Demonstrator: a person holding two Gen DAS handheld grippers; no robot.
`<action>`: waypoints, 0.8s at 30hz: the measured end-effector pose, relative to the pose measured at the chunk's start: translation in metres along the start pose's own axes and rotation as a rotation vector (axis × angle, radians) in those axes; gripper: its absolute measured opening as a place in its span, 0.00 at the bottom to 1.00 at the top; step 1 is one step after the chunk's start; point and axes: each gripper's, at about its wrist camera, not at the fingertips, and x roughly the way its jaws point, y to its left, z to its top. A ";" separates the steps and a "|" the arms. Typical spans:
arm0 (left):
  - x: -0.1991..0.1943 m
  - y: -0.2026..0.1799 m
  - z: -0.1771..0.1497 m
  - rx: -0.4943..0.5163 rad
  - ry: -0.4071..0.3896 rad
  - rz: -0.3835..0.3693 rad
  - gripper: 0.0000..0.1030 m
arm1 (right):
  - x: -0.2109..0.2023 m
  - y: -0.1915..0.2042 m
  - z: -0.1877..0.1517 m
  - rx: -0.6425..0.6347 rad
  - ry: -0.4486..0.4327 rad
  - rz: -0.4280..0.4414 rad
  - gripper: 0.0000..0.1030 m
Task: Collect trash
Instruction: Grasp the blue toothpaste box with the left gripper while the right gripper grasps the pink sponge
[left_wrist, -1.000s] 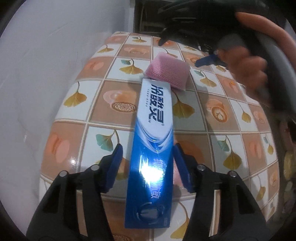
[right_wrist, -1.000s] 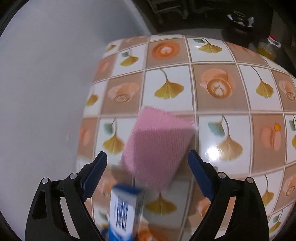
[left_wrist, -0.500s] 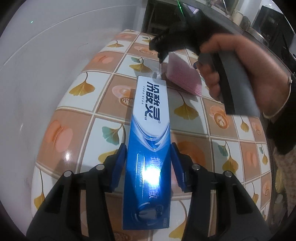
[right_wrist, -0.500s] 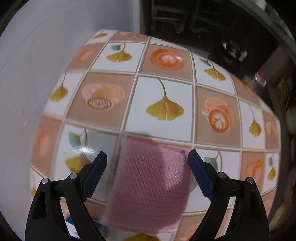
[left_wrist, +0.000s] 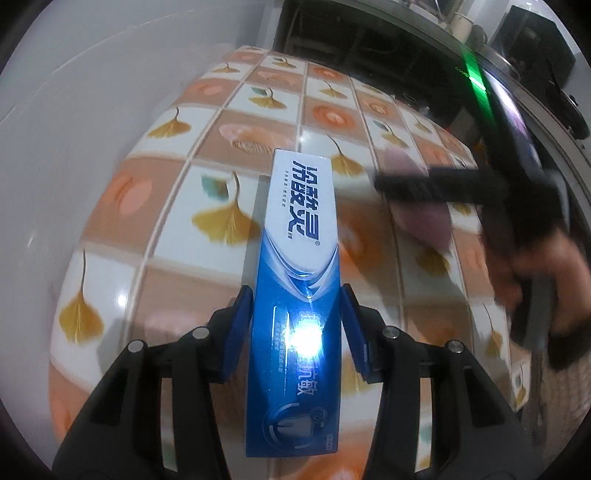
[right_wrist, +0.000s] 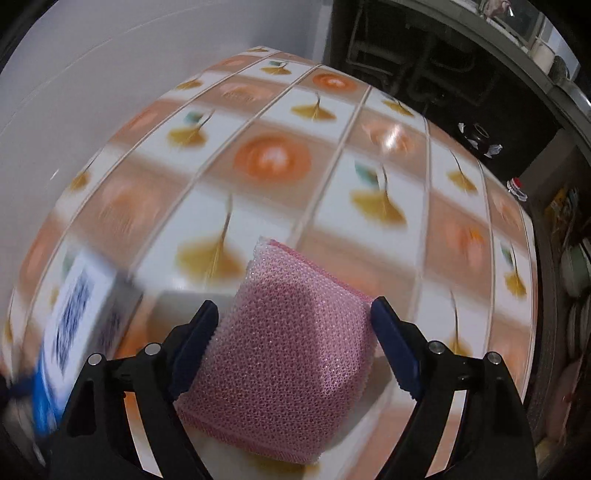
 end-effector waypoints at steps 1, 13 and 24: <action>-0.001 -0.002 -0.005 0.001 0.003 -0.002 0.44 | -0.006 0.000 -0.012 -0.003 -0.009 0.014 0.80; 0.000 -0.023 -0.015 0.068 0.029 0.036 0.46 | -0.037 -0.036 -0.093 0.223 -0.031 0.121 0.89; 0.009 -0.033 -0.016 0.100 -0.004 0.094 0.46 | -0.026 -0.027 -0.101 0.244 0.034 0.114 0.90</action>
